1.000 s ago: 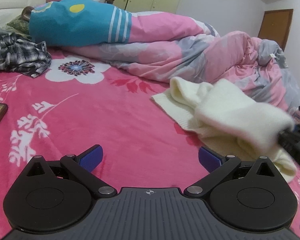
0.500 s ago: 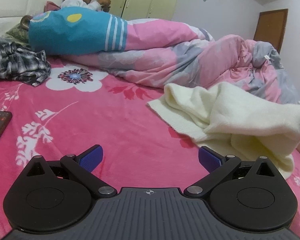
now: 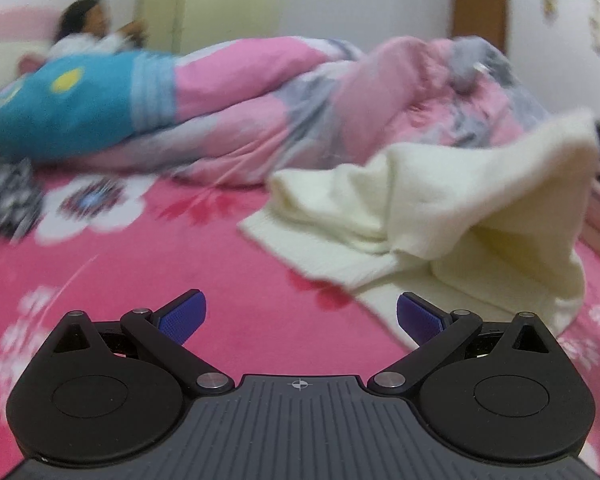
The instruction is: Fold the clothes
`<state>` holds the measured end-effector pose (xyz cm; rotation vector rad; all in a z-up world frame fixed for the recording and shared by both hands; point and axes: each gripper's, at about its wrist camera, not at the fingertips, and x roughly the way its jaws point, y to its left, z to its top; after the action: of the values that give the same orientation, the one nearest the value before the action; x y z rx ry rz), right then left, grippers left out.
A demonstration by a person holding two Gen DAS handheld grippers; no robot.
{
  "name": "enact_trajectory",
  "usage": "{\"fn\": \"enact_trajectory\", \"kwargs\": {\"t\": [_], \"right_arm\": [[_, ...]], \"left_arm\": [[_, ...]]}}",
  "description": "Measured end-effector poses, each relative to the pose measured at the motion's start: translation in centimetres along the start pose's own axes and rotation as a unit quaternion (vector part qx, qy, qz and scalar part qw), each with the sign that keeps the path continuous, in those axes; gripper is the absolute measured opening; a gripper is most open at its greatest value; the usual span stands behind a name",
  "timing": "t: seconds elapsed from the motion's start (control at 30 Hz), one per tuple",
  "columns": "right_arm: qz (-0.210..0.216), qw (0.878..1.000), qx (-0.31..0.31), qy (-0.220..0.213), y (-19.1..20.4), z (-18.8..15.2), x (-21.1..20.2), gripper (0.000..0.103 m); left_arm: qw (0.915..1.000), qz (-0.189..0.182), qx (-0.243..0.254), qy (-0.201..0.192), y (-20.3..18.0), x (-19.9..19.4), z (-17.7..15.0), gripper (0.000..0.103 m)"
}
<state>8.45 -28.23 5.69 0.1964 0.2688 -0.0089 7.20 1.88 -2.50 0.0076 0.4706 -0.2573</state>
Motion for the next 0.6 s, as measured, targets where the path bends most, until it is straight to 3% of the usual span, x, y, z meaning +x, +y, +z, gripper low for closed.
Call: {"fn": "enact_trajectory", "kwargs": {"t": [0.1,0.23,0.37,0.47,0.5,0.57,0.6], "right_arm": [[0.015,0.998,0.064,0.008,-3.1,1.2,1.8,0.015],[0.033,0.989,0.143,0.024,-7.4,1.8,4.0,0.015],[0.041,0.981,0.186,0.03,-10.5,1.1,5.1,0.015],[0.048,0.978,0.2,0.035,-12.1,0.4,5.6,0.015],[0.049,0.978,0.2,0.036,-12.5,0.3,5.8,0.015],[0.05,0.979,0.196,0.038,-13.1,-0.1,6.0,0.015],[0.043,0.981,0.185,0.039,-13.3,-0.2,6.0,0.016]], "left_arm": [[0.9979,-0.008,0.064,-0.009,-2.3,2.3,1.2,0.103],[0.9884,-0.032,0.147,-0.021,-6.0,5.4,2.5,0.103],[0.9724,-0.046,0.227,-0.027,-9.5,8.9,2.9,0.103],[0.9526,-0.062,0.297,-0.028,-12.2,11.0,2.3,0.101],[0.9472,-0.064,0.313,-0.03,-12.8,11.5,2.1,0.099],[0.9475,-0.067,0.311,-0.034,-13.0,12.1,2.7,0.09],[0.9477,-0.068,0.31,-0.035,-13.1,12.4,2.9,0.076]]}}
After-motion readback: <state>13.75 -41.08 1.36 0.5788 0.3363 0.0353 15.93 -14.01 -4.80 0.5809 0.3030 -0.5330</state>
